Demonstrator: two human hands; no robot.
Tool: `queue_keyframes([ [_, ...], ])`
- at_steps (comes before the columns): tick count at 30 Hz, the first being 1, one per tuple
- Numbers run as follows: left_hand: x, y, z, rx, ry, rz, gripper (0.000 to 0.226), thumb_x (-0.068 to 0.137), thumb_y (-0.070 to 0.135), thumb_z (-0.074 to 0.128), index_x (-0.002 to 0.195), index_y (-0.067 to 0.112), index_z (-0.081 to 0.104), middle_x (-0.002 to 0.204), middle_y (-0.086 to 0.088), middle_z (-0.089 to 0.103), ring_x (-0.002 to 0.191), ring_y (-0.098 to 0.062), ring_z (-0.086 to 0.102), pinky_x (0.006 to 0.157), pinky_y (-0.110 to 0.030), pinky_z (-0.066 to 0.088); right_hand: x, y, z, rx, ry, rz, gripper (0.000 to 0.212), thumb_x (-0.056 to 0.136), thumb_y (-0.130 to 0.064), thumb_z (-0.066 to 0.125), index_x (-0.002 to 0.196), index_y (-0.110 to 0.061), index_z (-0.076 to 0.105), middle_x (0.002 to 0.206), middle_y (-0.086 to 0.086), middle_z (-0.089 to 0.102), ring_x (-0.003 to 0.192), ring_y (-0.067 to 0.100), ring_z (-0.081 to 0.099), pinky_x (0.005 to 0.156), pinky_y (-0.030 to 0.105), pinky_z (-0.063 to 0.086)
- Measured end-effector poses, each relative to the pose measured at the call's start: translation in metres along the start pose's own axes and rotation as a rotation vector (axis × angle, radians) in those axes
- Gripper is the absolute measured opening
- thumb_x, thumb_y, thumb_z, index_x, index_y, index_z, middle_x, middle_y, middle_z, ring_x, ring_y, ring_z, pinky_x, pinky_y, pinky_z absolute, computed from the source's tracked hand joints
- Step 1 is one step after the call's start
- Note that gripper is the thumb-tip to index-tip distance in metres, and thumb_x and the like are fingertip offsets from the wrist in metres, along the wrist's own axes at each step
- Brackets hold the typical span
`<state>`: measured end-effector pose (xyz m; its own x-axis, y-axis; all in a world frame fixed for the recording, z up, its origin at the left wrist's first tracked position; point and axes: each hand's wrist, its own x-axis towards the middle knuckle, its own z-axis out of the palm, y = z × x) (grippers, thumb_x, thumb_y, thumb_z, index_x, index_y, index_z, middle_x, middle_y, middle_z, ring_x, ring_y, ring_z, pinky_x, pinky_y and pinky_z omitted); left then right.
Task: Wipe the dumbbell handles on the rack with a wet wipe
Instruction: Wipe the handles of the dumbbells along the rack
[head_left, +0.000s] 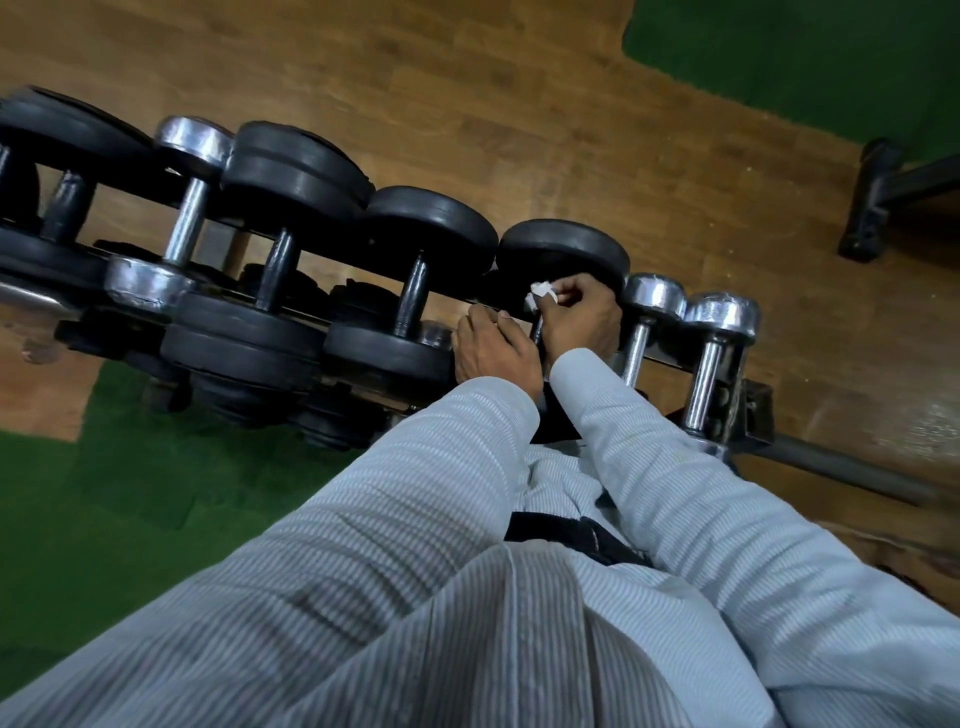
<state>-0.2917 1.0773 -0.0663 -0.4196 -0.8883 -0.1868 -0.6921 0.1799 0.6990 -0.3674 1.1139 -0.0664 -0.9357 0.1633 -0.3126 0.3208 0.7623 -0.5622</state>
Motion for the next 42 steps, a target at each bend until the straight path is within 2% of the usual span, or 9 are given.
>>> queue_keyframes([
  [4, -0.001, 0.002, 0.0, -0.028, 0.015, -0.006, 0.017, 0.097, 0.019, 0.051, 0.096, 0.006, 0.06, 0.096, -0.015, 0.065, 0.094, -0.032, 0.057, 0.072, -0.036, 0.035, -0.003, 0.015, -0.022, -0.34, -0.219, -0.39, 0.013, 0.086, -0.036, 0.078, 0.098, -0.033, 0.079, 0.106, -0.005, 0.071, 0.097, 0.02, 0.069, 0.075, 0.033, 0.054],
  [7, 0.0, 0.002, 0.001, -0.04, 0.042, -0.011, 0.02, 0.096, 0.021, 0.049, 0.095, 0.005, 0.061, 0.095, -0.015, 0.065, 0.093, -0.033, 0.058, 0.074, -0.039, 0.039, -0.003, 0.024, -0.039, -0.451, -0.55, -0.442, 0.013, 0.082, -0.022, 0.077, 0.09, -0.032, 0.081, 0.094, -0.007, 0.076, 0.092, 0.019, 0.071, 0.079, 0.037, 0.059],
  [11, -0.001, 0.001, 0.001, -0.039, 0.049, -0.012, 0.018, 0.098, 0.019, 0.051, 0.096, 0.005, 0.062, 0.096, -0.014, 0.066, 0.095, -0.032, 0.058, 0.074, -0.033, 0.033, 0.006, 0.04, -0.05, -0.249, -0.686, -0.271, 0.012, 0.073, -0.014, 0.086, 0.074, -0.025, 0.081, 0.072, -0.009, 0.076, 0.073, 0.008, 0.072, 0.077, 0.031, 0.061],
  [22, 0.001, -0.001, 0.002, -0.049, 0.016, 0.007, 0.023, 0.096, 0.025, 0.047, 0.094, 0.007, 0.062, 0.093, -0.014, 0.066, 0.09, -0.033, 0.059, 0.074, -0.042, 0.046, 0.032, 0.026, 0.006, 0.464, -0.016, 0.443, 0.009, 0.079, -0.005, 0.075, 0.077, -0.011, 0.068, 0.07, 0.001, 0.068, 0.066, 0.019, 0.063, 0.076, 0.036, 0.061],
  [27, 0.002, -0.005, 0.006, -0.029, 0.026, 0.014, 0.021, 0.097, 0.025, 0.049, 0.093, 0.008, 0.061, 0.092, -0.013, 0.067, 0.09, -0.034, 0.059, 0.074, -0.042, 0.045, 0.033, 0.029, 0.01, 1.001, -0.441, 0.818, 0.021, 0.096, 0.001, 0.051, 0.109, 0.006, 0.066, 0.111, 0.022, 0.071, 0.095, 0.03, 0.07, 0.083, 0.042, 0.063],
  [29, 0.001, -0.005, 0.006, -0.021, 0.017, 0.016, 0.019, 0.098, 0.023, 0.05, 0.094, 0.009, 0.061, 0.093, -0.012, 0.067, 0.09, -0.032, 0.059, 0.074, -0.039, 0.042, 0.031, 0.03, -0.001, 1.127, -0.549, 0.873, 0.037, 0.096, -0.008, 0.041, 0.122, 0.01, 0.059, 0.123, 0.026, 0.068, 0.111, 0.036, 0.069, 0.102, 0.048, 0.054],
  [33, 0.001, -0.004, 0.004, -0.004, -0.004, 0.015, 0.02, 0.099, 0.024, 0.048, 0.096, 0.009, 0.061, 0.095, -0.011, 0.067, 0.092, -0.03, 0.059, 0.076, -0.039, 0.043, 0.027, 0.027, -0.007, 1.31, -0.679, 0.904, 0.053, 0.092, -0.029, 0.047, 0.125, 0.01, 0.058, 0.123, 0.025, 0.068, 0.116, 0.04, 0.065, 0.112, 0.048, 0.045],
  [38, 0.002, -0.003, 0.004, -0.028, 0.009, 0.015, 0.026, 0.098, 0.028, 0.045, 0.095, 0.007, 0.062, 0.094, -0.012, 0.068, 0.09, -0.032, 0.06, 0.075, -0.042, 0.046, 0.013, 0.016, -0.009, 1.012, -0.86, 0.67, 0.02, 0.082, -0.026, 0.059, 0.081, -0.006, 0.061, 0.071, 0.012, 0.065, 0.063, 0.026, 0.068, 0.077, 0.032, 0.055],
  [42, 0.001, -0.005, 0.004, -0.04, 0.022, 0.023, 0.025, 0.099, 0.027, 0.047, 0.095, 0.008, 0.062, 0.093, -0.01, 0.067, 0.09, -0.031, 0.061, 0.077, -0.045, 0.049, 0.006, 0.026, -0.012, 0.633, -1.012, 0.446, 0.022, 0.088, -0.025, 0.065, 0.074, -0.018, 0.081, 0.081, 0.002, 0.075, 0.075, 0.014, 0.073, 0.077, 0.025, 0.055],
])
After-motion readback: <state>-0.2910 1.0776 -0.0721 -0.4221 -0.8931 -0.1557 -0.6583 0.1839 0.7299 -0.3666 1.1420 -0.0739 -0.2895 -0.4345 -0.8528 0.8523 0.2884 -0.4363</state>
